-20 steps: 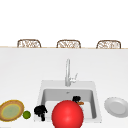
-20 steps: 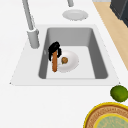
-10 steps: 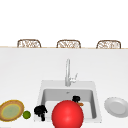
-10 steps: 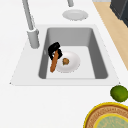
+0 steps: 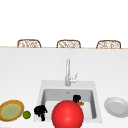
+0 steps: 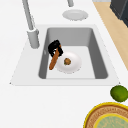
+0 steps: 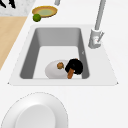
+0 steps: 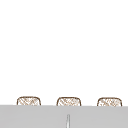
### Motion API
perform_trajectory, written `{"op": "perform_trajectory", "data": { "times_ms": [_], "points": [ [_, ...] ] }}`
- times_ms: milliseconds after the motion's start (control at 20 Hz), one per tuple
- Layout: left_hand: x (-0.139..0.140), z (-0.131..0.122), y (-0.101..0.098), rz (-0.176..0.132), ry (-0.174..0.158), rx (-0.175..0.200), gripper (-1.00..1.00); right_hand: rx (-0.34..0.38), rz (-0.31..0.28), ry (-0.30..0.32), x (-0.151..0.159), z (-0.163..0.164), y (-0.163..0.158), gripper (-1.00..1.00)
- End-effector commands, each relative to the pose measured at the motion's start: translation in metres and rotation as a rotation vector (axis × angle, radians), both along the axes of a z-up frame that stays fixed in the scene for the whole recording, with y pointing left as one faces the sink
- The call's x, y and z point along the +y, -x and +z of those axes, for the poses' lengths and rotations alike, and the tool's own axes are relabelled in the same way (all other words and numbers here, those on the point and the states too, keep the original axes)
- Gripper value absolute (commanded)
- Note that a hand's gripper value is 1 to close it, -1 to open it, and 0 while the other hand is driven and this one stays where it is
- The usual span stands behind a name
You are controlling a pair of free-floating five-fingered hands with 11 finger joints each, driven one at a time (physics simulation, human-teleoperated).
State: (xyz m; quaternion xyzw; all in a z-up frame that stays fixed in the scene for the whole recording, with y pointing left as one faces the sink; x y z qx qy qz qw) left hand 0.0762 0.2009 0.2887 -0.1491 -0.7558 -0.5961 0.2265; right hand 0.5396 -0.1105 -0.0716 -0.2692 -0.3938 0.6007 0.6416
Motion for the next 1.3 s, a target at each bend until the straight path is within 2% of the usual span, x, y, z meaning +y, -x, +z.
{"op": "perform_trajectory", "data": {
  "times_ms": [0, 300, 650, 850, 1050, 1250],
  "points": [
    [0.000, 0.000, 0.000, 0.000, 0.000, 0.000, 0.00, 0.000, 0.000, -0.010, -0.004, 0.018, 0.000, 1.00],
    [0.000, 0.000, 0.000, 0.000, 0.000, 0.000, 0.00, 0.026, -0.001, 0.006, -0.006, 0.046, -0.004, 1.00],
    [0.000, 0.000, 0.000, 0.000, 0.000, 0.000, 0.00, 0.107, 0.019, 0.012, -0.006, 0.052, -0.013, 1.00],
    [0.000, 0.000, 0.000, 0.000, 0.000, 0.000, 0.00, 0.117, 0.033, 0.014, -0.011, 0.075, 0.011, 1.00],
    [0.000, 0.000, 0.000, 0.000, 0.000, 0.000, 0.00, 0.088, 0.063, 0.048, -0.013, 0.097, 0.034, 1.00],
    [0.000, 0.000, 0.000, 0.000, 0.000, 0.000, 0.00, 0.078, 0.083, 0.048, -0.018, 0.115, 0.049, 1.00]
  ]
}}
